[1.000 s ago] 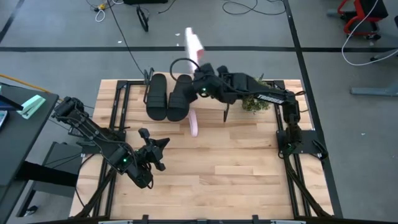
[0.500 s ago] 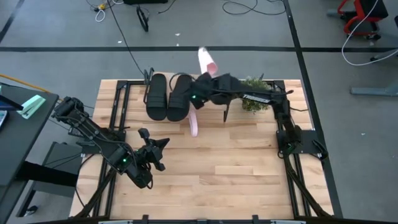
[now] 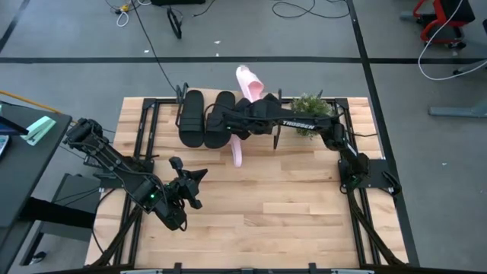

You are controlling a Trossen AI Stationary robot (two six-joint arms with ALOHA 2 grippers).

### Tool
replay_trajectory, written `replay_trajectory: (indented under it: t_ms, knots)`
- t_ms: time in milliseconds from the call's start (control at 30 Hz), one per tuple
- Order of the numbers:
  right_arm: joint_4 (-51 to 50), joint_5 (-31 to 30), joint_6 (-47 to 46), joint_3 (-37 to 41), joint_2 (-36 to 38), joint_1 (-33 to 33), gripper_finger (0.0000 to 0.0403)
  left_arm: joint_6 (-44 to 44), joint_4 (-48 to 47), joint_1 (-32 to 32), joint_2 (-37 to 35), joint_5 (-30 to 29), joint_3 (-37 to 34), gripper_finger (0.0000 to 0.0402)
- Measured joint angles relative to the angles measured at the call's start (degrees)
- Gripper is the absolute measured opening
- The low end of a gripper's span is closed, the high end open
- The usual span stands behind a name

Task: Pick and place slides into the shelf
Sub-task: Put the right white slide on the shelf

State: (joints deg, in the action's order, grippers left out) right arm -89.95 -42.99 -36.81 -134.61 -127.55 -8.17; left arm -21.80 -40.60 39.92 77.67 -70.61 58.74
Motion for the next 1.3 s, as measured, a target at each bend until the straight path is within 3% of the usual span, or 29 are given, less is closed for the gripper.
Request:
replay_trajectory:
  t_ms: [433,767,1067,1300]
  knots:
    - [-0.04,-15.50,19.25,0.00,1.22,6.40,0.0058,-0.08,-0.30,0.00,0.02,0.04,0.00,0.0023]
    - [-0.05,-24.28,26.22,0.00,0.79,6.90,0.0058,-1.58,-0.32,0.00,0.02,0.72,0.00,0.0011]
    - [-0.07,-15.42,18.16,0.00,1.11,6.41,0.0058,-3.10,-0.32,0.05,0.02,3.43,0.00,0.0027]
    - [-0.04,-10.16,11.99,0.00,1.11,6.52,0.0058,-4.32,-0.33,0.20,0.02,3.54,0.00,0.0015]
